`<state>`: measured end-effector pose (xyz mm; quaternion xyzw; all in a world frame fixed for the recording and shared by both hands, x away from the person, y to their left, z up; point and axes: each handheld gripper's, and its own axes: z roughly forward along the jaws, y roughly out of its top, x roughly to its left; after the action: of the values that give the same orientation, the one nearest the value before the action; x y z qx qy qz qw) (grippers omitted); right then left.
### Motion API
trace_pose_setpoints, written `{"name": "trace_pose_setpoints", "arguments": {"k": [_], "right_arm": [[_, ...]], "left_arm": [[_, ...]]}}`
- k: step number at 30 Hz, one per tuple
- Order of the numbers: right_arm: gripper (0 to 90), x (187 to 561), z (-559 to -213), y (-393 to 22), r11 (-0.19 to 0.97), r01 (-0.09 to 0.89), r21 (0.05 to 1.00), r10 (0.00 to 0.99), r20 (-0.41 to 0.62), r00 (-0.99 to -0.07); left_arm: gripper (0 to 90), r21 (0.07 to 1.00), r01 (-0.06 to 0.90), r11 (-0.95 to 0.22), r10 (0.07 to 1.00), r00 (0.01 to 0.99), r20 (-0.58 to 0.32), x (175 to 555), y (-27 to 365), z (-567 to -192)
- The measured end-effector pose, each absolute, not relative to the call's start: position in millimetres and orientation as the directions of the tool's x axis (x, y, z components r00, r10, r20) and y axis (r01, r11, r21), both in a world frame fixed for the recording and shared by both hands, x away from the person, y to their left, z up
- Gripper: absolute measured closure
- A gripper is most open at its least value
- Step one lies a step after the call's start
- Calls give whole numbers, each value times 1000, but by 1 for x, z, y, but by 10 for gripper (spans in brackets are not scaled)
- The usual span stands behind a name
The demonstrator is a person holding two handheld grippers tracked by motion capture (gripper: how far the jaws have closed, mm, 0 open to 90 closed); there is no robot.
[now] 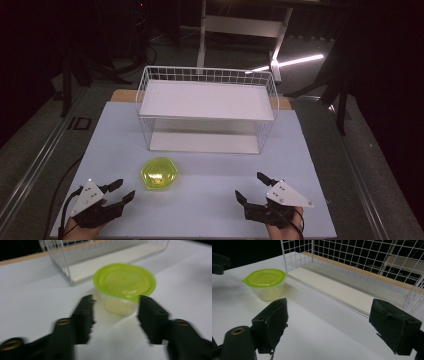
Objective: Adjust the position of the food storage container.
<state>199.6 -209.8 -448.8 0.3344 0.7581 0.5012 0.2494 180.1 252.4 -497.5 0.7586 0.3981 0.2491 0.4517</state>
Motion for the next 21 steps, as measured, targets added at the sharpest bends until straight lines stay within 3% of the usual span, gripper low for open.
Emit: {"name": "trace_pose_setpoints", "arguments": {"k": [5, 8, 10, 13, 21], "right_arm": [[154, 201, -450, -210, 271, 264, 926, 757, -35, -652], [154, 201, -449, -209, 272, 261, 926, 754, -37, -656], [154, 201, -449, -209, 272, 260, 926, 753, -37, -656], [154, 200, -449, -209, 273, 259, 926, 752, -38, -658], [156, 201, -451, -207, 277, 270, 922, 750, -31, -661]], "left_arm": [[778, 828, 469, -308, 831, 556, -7, 194, 250, -509], [868, 812, 478, -334, 825, 566, 6, 200, 241, -513], [875, 799, 480, -362, 824, 565, 34, 202, 233, -515], [877, 781, 532, -327, 846, 534, -10, 210, 230, -519], [900, 781, 535, -321, 837, 547, -30, 228, 225, -519]]}}
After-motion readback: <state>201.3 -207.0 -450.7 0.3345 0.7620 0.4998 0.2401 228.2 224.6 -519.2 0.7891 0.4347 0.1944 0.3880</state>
